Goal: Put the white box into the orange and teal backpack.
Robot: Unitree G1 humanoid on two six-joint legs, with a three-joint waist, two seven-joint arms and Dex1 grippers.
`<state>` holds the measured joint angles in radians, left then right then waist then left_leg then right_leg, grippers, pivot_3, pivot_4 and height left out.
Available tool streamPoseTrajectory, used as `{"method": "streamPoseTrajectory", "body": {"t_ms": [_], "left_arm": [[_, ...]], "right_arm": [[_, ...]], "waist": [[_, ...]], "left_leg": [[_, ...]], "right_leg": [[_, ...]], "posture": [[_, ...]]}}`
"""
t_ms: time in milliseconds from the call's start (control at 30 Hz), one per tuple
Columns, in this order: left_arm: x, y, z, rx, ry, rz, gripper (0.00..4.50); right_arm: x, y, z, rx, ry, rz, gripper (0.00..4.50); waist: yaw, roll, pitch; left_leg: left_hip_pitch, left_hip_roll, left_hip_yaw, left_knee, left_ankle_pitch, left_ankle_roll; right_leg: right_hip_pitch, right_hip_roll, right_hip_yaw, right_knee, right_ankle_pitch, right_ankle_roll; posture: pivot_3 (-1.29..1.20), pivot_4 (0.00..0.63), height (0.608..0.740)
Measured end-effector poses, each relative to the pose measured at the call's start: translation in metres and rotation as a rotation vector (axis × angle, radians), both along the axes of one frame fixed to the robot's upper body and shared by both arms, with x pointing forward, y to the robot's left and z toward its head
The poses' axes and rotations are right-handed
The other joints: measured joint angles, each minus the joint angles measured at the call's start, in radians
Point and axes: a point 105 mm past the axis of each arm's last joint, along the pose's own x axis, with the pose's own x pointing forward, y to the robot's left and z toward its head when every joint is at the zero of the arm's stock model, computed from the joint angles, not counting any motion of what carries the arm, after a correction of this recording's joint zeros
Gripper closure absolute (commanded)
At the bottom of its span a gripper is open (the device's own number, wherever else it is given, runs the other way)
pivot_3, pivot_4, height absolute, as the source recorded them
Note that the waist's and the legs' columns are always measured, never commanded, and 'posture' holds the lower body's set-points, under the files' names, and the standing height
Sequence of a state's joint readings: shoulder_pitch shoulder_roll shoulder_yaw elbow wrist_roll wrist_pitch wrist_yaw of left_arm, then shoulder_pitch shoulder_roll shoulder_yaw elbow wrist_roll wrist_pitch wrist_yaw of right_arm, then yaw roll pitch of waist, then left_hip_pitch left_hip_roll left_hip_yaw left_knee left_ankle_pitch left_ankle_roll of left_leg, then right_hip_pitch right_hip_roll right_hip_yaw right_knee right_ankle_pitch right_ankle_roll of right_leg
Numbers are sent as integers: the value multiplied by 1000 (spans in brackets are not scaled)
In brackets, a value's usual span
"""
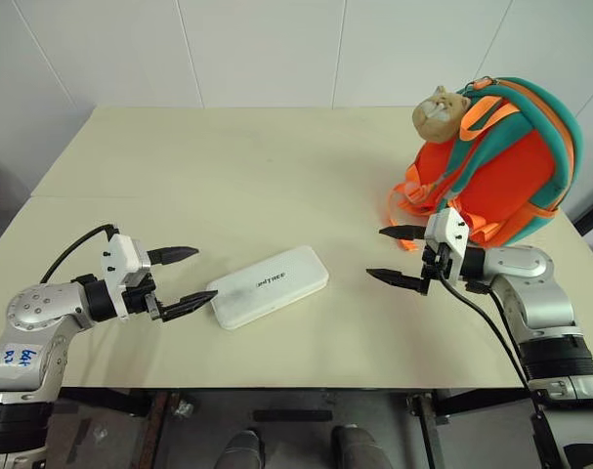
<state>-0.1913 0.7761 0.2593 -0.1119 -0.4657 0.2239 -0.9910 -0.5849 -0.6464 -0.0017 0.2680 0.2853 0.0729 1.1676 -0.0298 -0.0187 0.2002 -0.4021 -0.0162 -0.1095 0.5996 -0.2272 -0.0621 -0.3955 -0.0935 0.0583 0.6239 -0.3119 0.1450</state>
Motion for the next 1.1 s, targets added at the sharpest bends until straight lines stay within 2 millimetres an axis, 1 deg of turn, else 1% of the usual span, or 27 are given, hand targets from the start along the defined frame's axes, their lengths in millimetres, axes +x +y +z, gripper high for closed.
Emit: {"method": "streamPoseTrajectory", "body": {"t_ms": [100,300,367,467,633,700,733,800,867,933,1033,1067,1100], "left_arm": [[0,1,-3,-13,4,19,0],[-5,-2,-5,-5,9,8,0],[-3,-2,-4,-6,4,8,0],[4,-2,4,-11,-23,7,0],[4,-2,5,-8,-27,1,0],[3,-1,3,7,-25,-2,378],[1,2,1,22,-19,2,613],[-1,9,-5,40,-4,20,1233],[-5,26,-14,62,20,77,1821],[-8,39,-21,82,40,119,2480],[-12,50,-26,105,35,157,3464],[-14,53,-29,113,37,167,3719],[-16,55,-32,119,48,175,4092]], "right_arm": [[4,1,-4,5,20,-1,12],[5,2,-3,-1,8,7,12],[6,2,-3,0,5,4,12],[5,3,-4,1,1,-1,12],[4,2,-7,5,8,-9,12],[4,5,-8,5,10,3,0],[5,7,-7,0,7,12,189],[5,12,-6,-5,-4,31,632],[9,18,-6,-3,-10,53,1239],[11,22,-8,-8,-7,67,1939],[15,27,-14,-14,2,78,2984],[18,29,-16,-9,3,78,3287],[19,31,-17,-12,5,80,3688]], "waist": [[1,0,0],[1,0,0],[1,0,0],[1,0,0],[-2,0,0],[-3,0,0],[-5,0,0],[-6,0,0],[-10,0,0],[-8,0,0],[-4,0,0],[-4,0,0],[-3,1,0]], "left_leg": [[0,-1,0,1,0,0],[0,0,0,1,0,0],[0,-1,0,2,0,0],[0,-1,0,3,0,0],[0,0,0,4,0,0],[0,0,0,4,0,0],[0,0,0,4,0,0],[0,0,0,4,0,0],[0,0,0,4,0,0],[0,0,0,4,0,0],[0,0,0,4,0,0],[0,0,0,4,0,0],[0,0,0,4,0,0]], "right_leg": [[0,-1,0,0,0,0],[0,0,0,1,0,0],[0,0,0,1,0,0],[0,0,0,2,0,0],[0,0,0,3,0,0],[0,0,0,3,0,0],[0,0,0,3,0,0],[0,0,0,3,0,0],[0,0,1,3,0,0],[0,0,0,3,0,0],[0,0,0,3,0,0],[0,0,0,3,0,0],[0,0,0,3,0,0]], "posture": [[0,150,740],[0,150,740],[0,150,740],[0,150,740],[0,150,740],[0,150,740],[0,150,740],[0,150,740],[0,150,740],[0,150,740],[0,150,740],[0,150,740],[0,150,740]]}}
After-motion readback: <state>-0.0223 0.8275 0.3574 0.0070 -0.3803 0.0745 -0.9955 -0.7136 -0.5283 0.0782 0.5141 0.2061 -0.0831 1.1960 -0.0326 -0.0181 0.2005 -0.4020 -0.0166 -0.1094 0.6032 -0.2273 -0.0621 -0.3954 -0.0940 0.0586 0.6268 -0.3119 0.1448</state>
